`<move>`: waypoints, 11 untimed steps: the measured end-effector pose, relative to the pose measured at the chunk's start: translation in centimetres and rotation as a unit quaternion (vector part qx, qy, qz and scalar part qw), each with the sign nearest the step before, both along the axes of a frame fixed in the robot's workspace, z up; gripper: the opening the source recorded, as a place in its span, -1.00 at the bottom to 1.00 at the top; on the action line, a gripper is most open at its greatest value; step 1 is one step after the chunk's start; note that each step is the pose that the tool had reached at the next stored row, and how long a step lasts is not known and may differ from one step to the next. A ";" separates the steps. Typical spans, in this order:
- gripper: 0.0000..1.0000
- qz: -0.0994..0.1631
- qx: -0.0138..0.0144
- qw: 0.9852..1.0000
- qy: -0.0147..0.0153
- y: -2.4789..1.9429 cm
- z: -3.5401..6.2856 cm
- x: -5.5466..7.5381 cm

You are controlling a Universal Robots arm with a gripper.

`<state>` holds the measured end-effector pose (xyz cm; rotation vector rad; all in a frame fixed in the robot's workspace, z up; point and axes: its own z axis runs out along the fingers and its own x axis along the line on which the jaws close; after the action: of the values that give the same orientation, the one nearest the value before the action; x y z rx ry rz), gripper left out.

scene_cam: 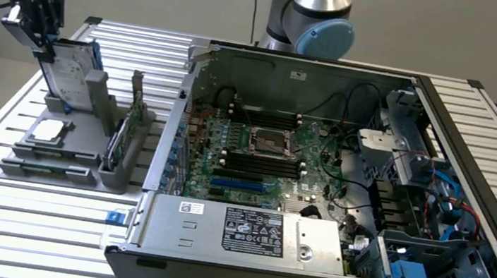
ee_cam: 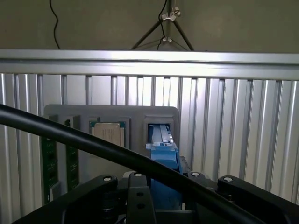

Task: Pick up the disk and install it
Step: 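Pick up the disk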

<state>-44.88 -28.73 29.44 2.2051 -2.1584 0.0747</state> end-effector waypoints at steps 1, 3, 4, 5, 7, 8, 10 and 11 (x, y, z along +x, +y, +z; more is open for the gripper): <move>-0.35 0.000 0.000 1.000 0.000 0.00 0.14 0.0; -0.35 0.000 0.000 1.000 0.000 0.00 0.45 0.0; -0.35 0.000 0.000 1.000 0.000 0.00 0.66 0.0; -0.35 0.000 0.000 1.000 0.000 0.00 0.88 0.0; -0.35 0.000 0.000 1.000 0.000 0.00 1.44 0.0; -0.35 0.000 0.000 1.000 0.000 0.00 1.72 0.0; -0.35 0.000 0.000 1.000 0.000 0.00 2.28 0.0; -0.35 0.000 0.000 1.000 0.000 0.00 2.56 0.0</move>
<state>-44.88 -28.73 32.01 2.2051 -2.1584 0.0747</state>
